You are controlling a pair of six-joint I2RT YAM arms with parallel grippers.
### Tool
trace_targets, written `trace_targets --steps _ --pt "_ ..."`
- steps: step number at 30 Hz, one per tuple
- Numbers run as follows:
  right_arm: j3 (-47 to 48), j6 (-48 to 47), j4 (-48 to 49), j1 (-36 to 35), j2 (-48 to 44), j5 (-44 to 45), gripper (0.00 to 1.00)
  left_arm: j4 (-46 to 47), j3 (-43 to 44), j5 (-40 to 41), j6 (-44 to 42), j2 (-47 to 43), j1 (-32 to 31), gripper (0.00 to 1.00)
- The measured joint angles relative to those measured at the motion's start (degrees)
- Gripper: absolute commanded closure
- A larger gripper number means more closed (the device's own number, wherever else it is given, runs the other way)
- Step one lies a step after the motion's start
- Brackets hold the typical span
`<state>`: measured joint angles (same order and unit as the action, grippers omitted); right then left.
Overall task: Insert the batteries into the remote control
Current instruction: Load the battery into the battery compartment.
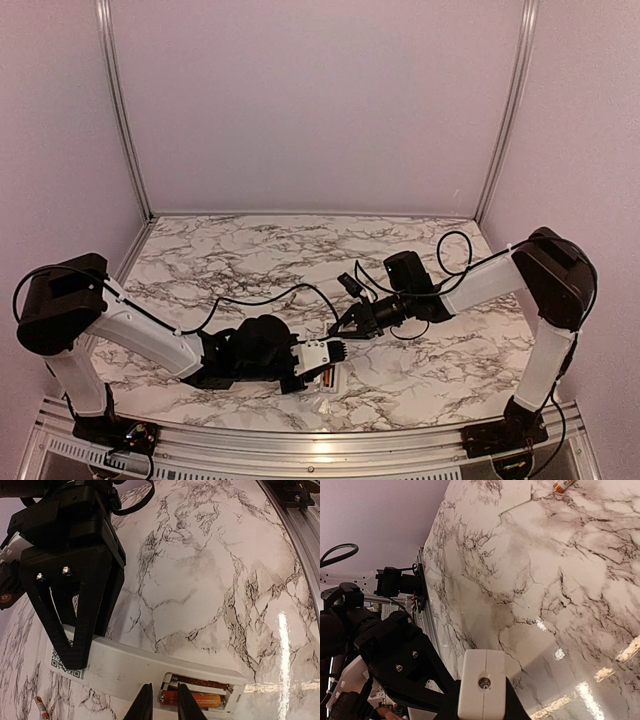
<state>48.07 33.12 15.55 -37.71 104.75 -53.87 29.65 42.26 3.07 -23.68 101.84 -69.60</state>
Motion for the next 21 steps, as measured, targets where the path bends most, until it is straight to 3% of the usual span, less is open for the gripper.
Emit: trace_targets --steps 21 --pt "0.09 -0.15 -0.37 0.0 0.02 0.07 1.0 -0.24 1.55 -0.76 -1.03 1.86 -0.11 0.9"
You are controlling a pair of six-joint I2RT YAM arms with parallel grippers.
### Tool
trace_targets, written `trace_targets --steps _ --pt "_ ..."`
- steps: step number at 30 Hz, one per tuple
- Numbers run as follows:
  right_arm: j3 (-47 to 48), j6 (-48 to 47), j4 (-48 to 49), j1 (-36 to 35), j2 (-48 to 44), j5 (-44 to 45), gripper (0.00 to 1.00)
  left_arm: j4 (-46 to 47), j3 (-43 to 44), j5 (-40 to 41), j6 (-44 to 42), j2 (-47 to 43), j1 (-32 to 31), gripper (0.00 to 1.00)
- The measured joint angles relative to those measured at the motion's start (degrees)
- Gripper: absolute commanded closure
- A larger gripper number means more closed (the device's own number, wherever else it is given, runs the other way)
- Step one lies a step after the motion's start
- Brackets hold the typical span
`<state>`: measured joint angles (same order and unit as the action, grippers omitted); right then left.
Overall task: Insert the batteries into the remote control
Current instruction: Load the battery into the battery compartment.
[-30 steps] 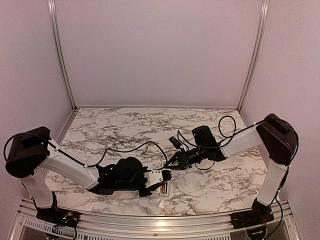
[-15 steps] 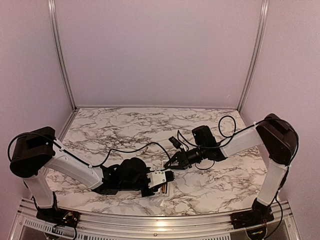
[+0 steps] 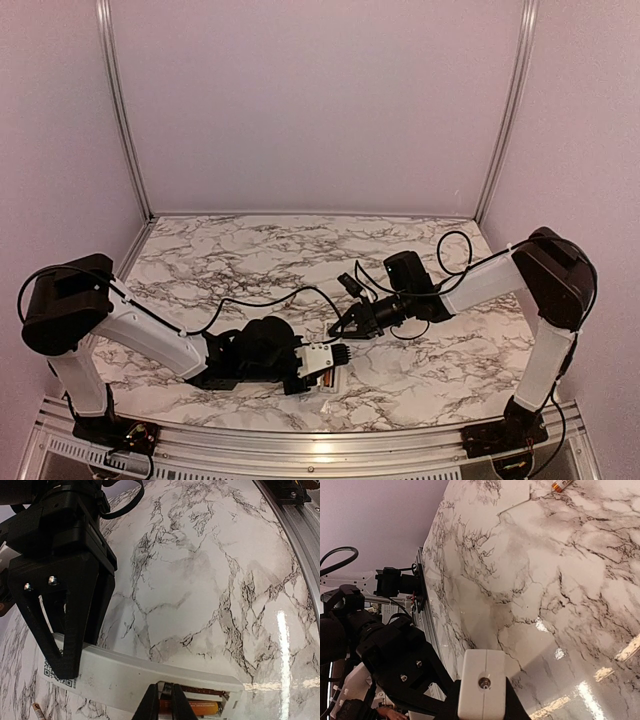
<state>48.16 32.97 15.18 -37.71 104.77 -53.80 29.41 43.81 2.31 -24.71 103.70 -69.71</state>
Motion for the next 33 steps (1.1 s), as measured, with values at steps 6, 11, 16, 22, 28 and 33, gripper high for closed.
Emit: trace_targets --steps 6,11,16,22,28,33 --pt "0.02 -0.02 -0.11 0.0 0.0 -0.04 1.0 2.32 -1.27 -1.25 0.0 0.22 0.02 0.91" --pt "0.02 -0.02 -0.7 0.0 0.0 -0.31 1.0 3.82 -1.51 -2.36 -0.09 1.03 0.02 0.92" --pt "0.02 -0.02 -1.14 0.09 0.0 -0.52 1.0 5.46 -1.68 -2.86 -0.22 1.81 0.02 0.93" --pt "0.02 -0.02 -2.14 0.55 0.0 -0.81 1.0 7.3 -1.68 -3.23 -0.42 2.84 0.07 0.94" --pt "0.02 -0.02 -2.49 1.09 0.0 -1.03 1.0 8.15 -1.68 -3.37 -0.94 3.32 0.11 0.94" --pt "0.0 -0.02 -2.99 1.57 -0.02 -1.18 1.0 9.14 -1.66 -3.34 -1.29 4.35 0.13 0.95"
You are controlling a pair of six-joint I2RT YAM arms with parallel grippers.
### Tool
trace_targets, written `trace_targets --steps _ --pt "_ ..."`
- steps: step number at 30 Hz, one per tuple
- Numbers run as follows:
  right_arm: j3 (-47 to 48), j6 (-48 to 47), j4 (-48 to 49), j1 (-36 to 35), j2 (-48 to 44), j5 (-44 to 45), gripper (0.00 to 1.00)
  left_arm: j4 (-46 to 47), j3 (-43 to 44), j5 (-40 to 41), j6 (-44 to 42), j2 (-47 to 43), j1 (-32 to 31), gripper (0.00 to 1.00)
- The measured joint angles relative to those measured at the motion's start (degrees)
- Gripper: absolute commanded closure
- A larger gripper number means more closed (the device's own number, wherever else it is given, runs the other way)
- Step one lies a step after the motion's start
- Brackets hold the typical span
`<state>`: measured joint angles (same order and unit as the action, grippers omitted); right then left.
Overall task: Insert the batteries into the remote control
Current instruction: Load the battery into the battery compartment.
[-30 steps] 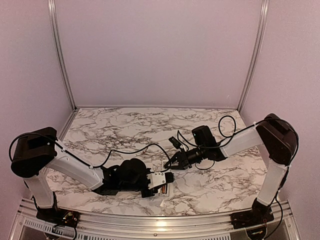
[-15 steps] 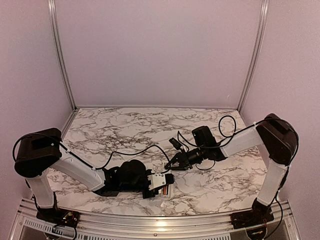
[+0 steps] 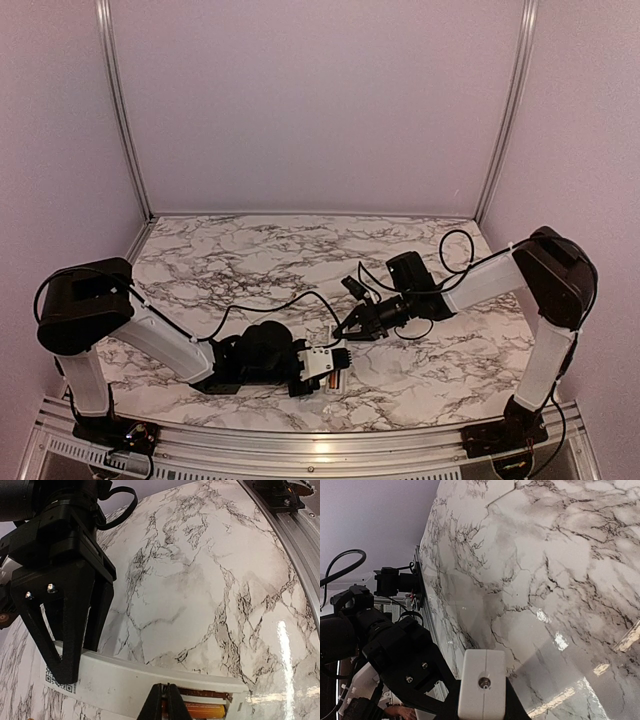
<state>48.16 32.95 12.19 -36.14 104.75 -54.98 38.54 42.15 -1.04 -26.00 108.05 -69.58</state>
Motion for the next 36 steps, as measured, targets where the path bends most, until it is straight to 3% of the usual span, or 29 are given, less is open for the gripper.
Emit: trace_targets --steps 12,24,33,36 --pt "-1.07 -0.04 -1.6 1.79 -0.96 -0.2 1.0 2.93 1.66 -0.52 -0.2 3.32 0.24 0.93" --pt "-1.51 -0.2 -1.09 1.97 -1.49 0.09 1.0 3.69 0.74 -0.74 -0.11 2.86 0.2 0.85" --pt "-1.51 -0.94 1.86 1.99 -1.73 0.5 1.0 -9.66 -7.91 2.97 3.1 -9.73 -0.02 0.67" --pt "-1.51 -1.27 2.03 1.99 -1.95 0.81 1.0 -10.01 -7.91 5.07 4.26 -16.9 -0.02 0.52"
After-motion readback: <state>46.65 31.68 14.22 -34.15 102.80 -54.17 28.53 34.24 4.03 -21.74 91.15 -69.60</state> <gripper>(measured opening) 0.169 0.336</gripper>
